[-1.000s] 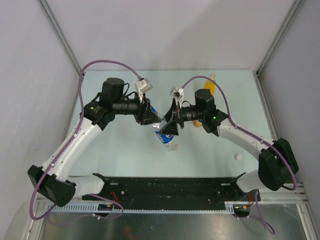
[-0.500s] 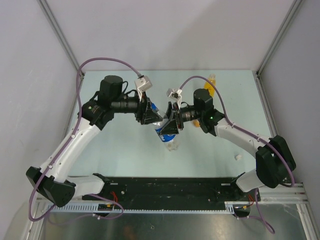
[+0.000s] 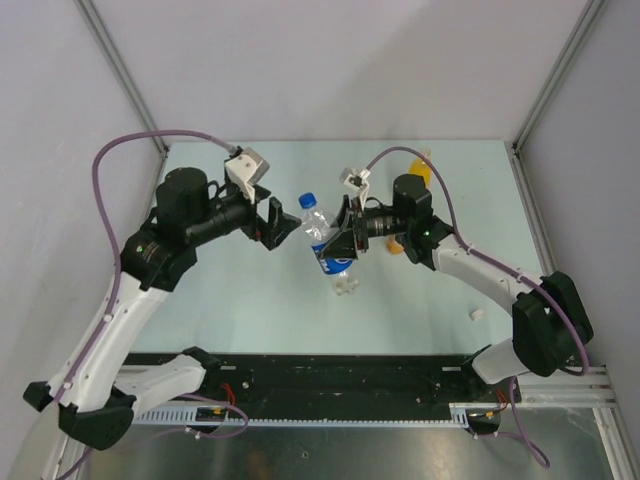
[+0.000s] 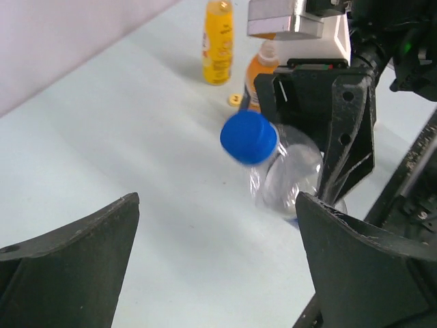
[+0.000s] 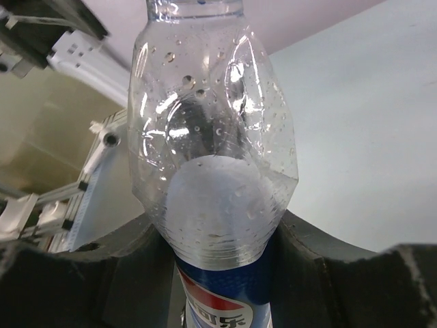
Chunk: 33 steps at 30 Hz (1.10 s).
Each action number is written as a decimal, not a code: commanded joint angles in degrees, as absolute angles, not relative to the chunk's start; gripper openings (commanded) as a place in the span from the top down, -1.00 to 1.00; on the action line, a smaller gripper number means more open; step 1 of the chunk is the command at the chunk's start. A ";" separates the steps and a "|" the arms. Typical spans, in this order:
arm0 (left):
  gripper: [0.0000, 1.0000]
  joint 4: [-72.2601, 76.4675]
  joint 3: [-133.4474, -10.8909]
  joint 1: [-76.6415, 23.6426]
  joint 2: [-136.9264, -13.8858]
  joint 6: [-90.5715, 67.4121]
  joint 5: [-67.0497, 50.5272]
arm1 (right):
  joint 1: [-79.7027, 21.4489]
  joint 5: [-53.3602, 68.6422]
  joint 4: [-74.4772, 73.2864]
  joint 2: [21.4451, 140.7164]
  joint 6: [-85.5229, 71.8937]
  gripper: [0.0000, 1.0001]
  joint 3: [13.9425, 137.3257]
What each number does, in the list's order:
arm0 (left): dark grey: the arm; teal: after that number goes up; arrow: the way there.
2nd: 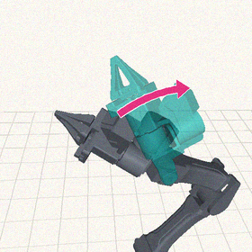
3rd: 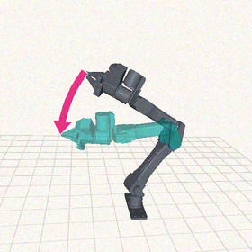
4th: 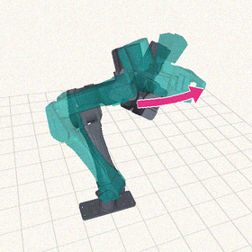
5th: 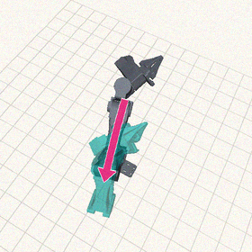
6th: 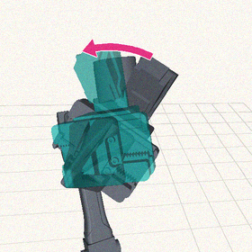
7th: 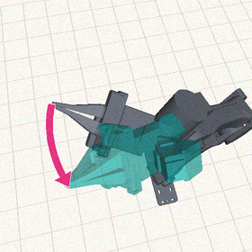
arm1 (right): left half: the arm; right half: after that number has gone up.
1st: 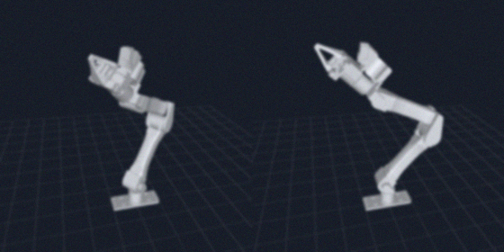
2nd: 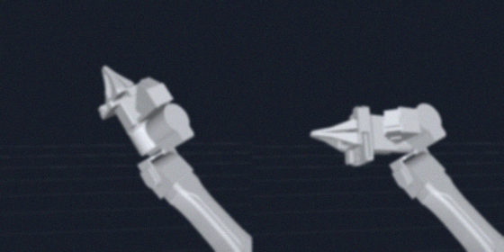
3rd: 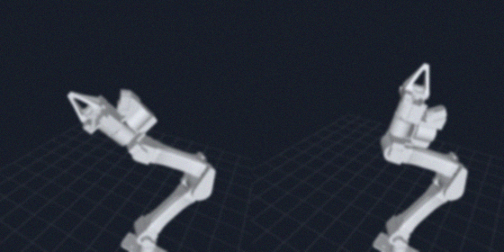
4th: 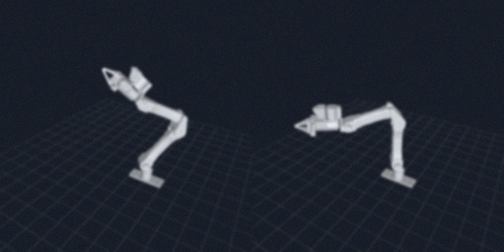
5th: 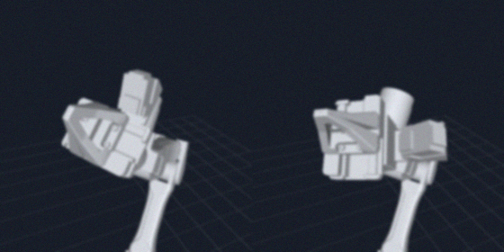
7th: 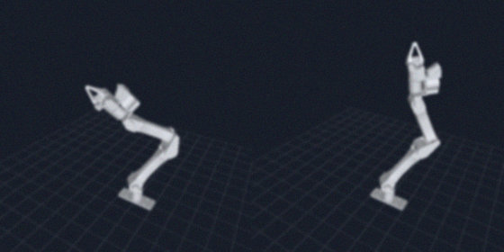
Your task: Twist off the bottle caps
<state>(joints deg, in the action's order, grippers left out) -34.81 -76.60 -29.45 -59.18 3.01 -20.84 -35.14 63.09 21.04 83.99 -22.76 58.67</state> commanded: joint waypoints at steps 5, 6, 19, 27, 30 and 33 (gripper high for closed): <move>-0.99 -33.33 -75.62 -29.53 -56.45 0.70 -17.12 | -29.40 51.51 22.00 77.03 -28.27 0.10 61.13; -0.99 -33.10 -75.47 -29.53 -56.62 -0.27 -18.23 | -28.59 50.45 22.43 76.17 -29.60 0.10 61.06; -0.99 -8.84 -67.28 -29.93 -58.34 -15.34 -38.22 | -24.48 39.78 24.90 67.17 -37.96 0.04 61.05; -0.99 9.06 -63.13 -33.06 -63.09 -22.46 -42.14 | -24.30 40.31 28.69 67.17 -43.47 0.04 61.03; -0.99 11.47 -63.04 -34.84 -65.36 -23.09 -42.03 | -24.26 40.41 29.55 67.01 -44.58 0.03 61.08; -0.99 12.20 -63.99 -36.78 -67.73 -23.02 -42.23 | -24.26 40.43 29.90 66.60 -45.12 0.04 61.02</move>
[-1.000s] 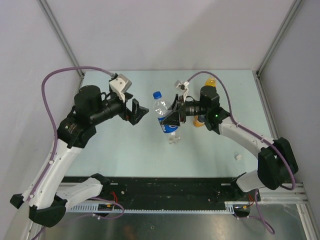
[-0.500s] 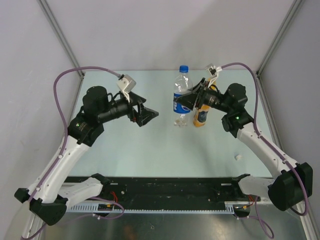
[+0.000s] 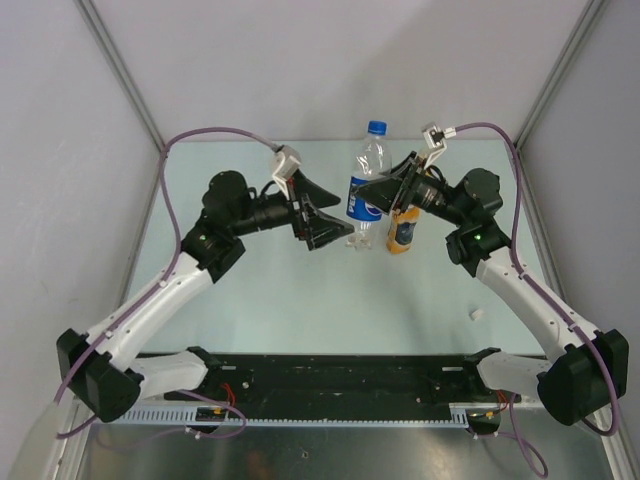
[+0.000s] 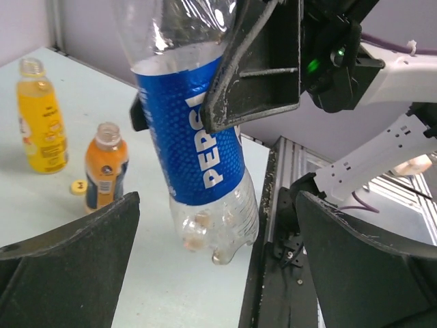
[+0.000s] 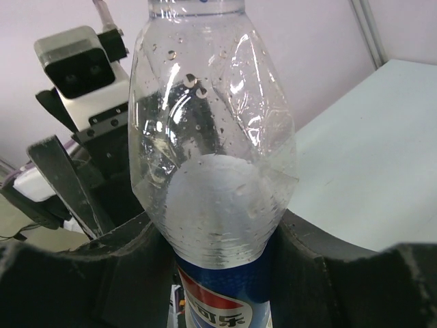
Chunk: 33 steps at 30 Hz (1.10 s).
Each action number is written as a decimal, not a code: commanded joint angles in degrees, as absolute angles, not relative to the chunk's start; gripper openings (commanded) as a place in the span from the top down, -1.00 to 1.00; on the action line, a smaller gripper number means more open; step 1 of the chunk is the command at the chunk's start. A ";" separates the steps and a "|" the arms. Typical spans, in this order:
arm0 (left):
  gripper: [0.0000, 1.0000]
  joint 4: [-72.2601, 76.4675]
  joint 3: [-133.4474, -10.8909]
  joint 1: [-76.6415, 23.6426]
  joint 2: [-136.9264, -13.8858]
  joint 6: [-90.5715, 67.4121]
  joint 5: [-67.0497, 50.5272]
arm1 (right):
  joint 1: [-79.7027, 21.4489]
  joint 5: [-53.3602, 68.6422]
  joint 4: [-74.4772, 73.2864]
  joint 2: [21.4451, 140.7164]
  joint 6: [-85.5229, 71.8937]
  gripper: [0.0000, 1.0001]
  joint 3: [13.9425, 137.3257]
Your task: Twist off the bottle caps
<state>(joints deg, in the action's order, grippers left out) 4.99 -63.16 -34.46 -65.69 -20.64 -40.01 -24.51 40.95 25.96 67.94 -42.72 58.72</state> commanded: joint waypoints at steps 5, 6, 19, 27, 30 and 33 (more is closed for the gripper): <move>-0.99 13.17 -65.69 -40.15 -71.71 -22.94 -41.96 | -24.26 40.03 29.99 66.16 -45.52 0.03 61.03; -0.99 13.31 -66.02 -40.69 -72.64 -22.90 -41.85 | -24.26 40.01 30.02 66.08 -45.57 0.03 61.06; -0.09 16.06 -66.32 -43.93 -76.22 -21.71 -39.46 | -24.26 40.22 29.06 65.50 -44.82 -0.01 61.04; 0.15 15.75 -62.55 -43.96 -72.07 -18.74 -34.16 | -24.03 42.08 29.89 65.17 -44.28 -0.34 61.01; 0.18 13.97 -61.86 -43.98 -70.94 -17.26 -32.34 | -23.96 42.34 29.36 64.63 -43.67 -0.63 61.03; 0.21 10.32 -62.16 -44.03 -70.06 -15.09 -29.92 | -23.37 41.90 27.28 63.81 -43.28 -0.80 61.03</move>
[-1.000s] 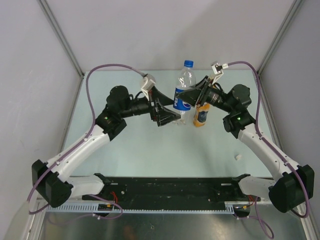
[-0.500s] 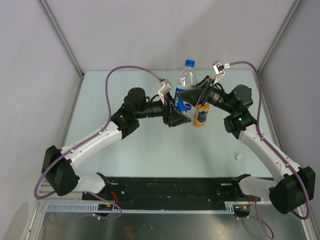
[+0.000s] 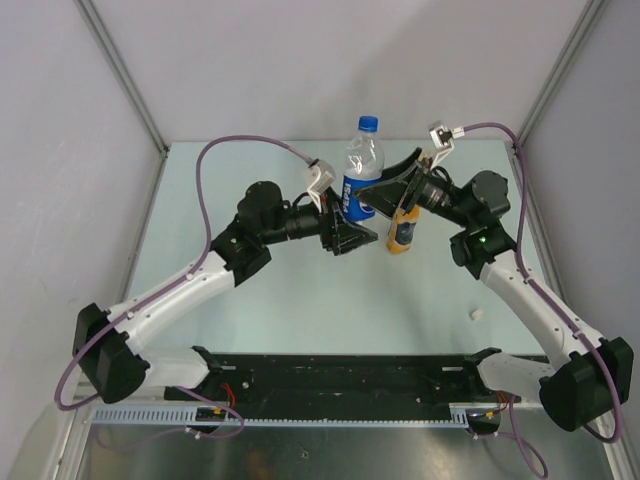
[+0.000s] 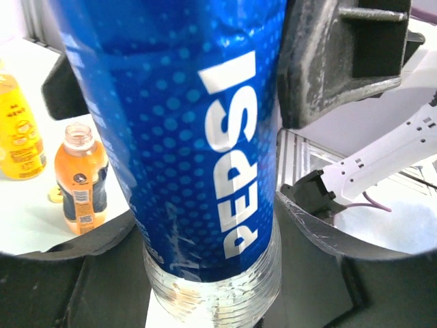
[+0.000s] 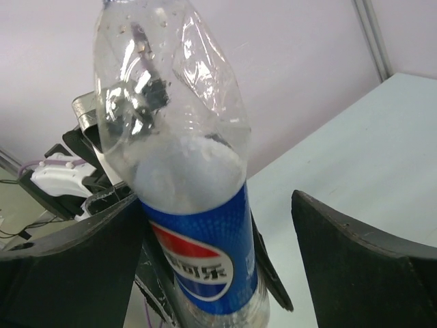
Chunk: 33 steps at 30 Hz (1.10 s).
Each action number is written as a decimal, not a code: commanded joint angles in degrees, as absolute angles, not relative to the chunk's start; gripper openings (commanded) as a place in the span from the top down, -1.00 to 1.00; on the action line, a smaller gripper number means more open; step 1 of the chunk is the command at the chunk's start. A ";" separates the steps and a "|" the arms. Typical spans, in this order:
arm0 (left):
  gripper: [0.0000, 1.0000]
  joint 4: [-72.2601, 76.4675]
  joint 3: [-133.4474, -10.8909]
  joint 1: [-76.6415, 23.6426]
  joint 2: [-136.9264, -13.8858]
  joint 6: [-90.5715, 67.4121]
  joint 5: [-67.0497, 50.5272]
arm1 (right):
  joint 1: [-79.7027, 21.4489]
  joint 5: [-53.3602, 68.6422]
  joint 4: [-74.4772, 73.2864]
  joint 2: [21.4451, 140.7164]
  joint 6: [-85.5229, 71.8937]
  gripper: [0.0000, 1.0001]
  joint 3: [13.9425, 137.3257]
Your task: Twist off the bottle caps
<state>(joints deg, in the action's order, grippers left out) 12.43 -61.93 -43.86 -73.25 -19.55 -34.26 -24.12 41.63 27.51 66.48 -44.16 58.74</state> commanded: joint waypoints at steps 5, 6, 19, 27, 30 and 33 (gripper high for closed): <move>0.22 2.20 -62.96 -44.01 -68.93 -11.13 -24.90 | -21.94 42.73 25.15 62.47 -40.97 -0.89 61.04; 0.23 1.27 -62.85 -43.98 -68.61 -10.53 -23.79 | -21.87 42.59 24.79 62.09 -40.17 -0.90 61.02; 0.30 -14.95 -60.92 -44.02 -65.76 -6.90 -10.86 | -20.65 40.63 21.24 61.86 -37.97 -0.99 61.01; 0.35 -23.83 -59.58 -47.03 -65.61 -7.28 -0.15 | -21.37 34.31 17.05 64.32 -38.54 -0.99 61.93; 0.39 -26.32 -59.37 -49.15 -66.30 -8.29 4.57 | -22.94 31.99 13.28 65.82 -36.89 -0.99 63.87; 0.40 -29.02 -59.57 -51.62 -67.67 -9.42 9.58 | -24.66 28.20 7.89 67.30 -34.53 -0.98 66.17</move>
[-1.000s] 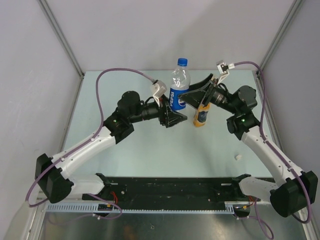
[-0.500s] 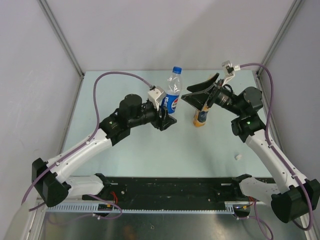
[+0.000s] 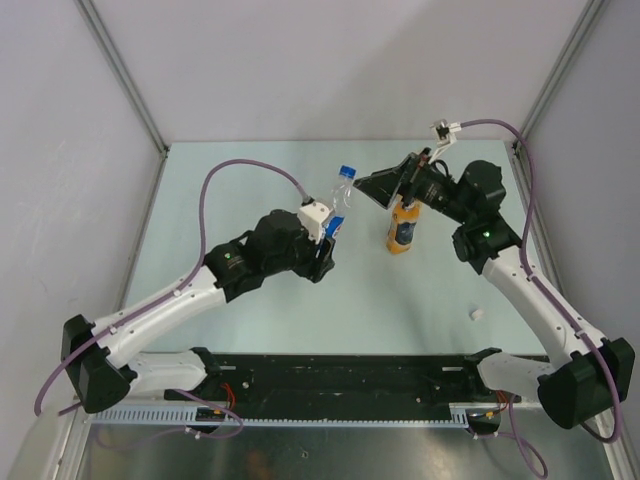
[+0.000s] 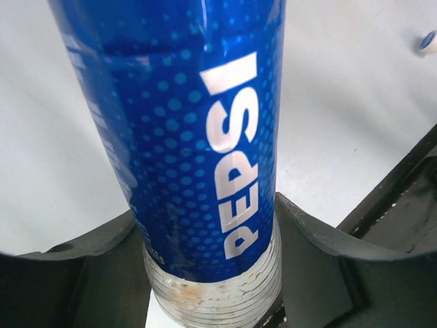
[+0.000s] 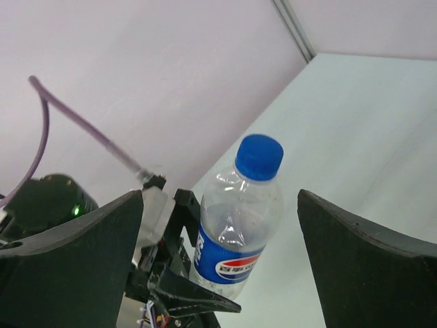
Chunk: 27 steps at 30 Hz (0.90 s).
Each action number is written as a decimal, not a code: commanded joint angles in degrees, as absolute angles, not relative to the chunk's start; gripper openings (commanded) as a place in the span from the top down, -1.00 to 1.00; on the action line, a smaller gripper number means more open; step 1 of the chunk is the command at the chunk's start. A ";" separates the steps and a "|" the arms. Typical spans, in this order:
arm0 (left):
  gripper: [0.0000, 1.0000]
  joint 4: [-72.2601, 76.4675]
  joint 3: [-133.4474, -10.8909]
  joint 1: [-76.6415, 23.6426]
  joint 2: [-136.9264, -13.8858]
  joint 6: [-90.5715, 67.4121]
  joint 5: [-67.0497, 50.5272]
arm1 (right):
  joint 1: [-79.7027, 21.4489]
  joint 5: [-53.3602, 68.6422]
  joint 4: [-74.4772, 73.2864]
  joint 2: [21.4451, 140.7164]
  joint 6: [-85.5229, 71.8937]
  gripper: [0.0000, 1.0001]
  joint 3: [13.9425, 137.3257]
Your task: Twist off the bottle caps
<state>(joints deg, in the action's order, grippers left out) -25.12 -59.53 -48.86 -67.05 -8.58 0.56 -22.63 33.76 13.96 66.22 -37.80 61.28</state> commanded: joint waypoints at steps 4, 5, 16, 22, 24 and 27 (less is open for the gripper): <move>0.47 -32.62 -60.17 -54.69 -69.49 -11.41 17.16 | -26.37 21.37 -0.24 68.79 -31.03 -0.96 69.15; 0.48 -33.32 -60.19 -55.42 -69.86 -11.77 19.30 | -26.45 20.84 -1.97 69.24 -30.54 -0.95 69.91; 0.53 -40.03 -61.26 -62.80 -74.03 -15.05 42.34 | -25.34 24.67 -10.03 73.75 -31.25 -0.71 73.71; 0.54 -41.52 -61.90 -64.54 -76.37 -16.21 46.25 | -25.98 27.38 -9.39 75.51 -33.05 -0.58 73.78; 0.54 -41.96 -62.23 -64.91 -76.75 -16.55 46.89 | -26.51 27.65 -9.03 76.31 -33.53 -0.50 73.77; 0.55 -42.27 -62.64 -65.47 -76.96 -16.80 47.38 | -27.36 27.71 -8.26 77.48 -34.22 -0.42 73.77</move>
<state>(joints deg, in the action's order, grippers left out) -41.76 -59.66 -64.42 -76.99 -14.66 42.85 -26.22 26.13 -9.58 76.20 -32.77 70.96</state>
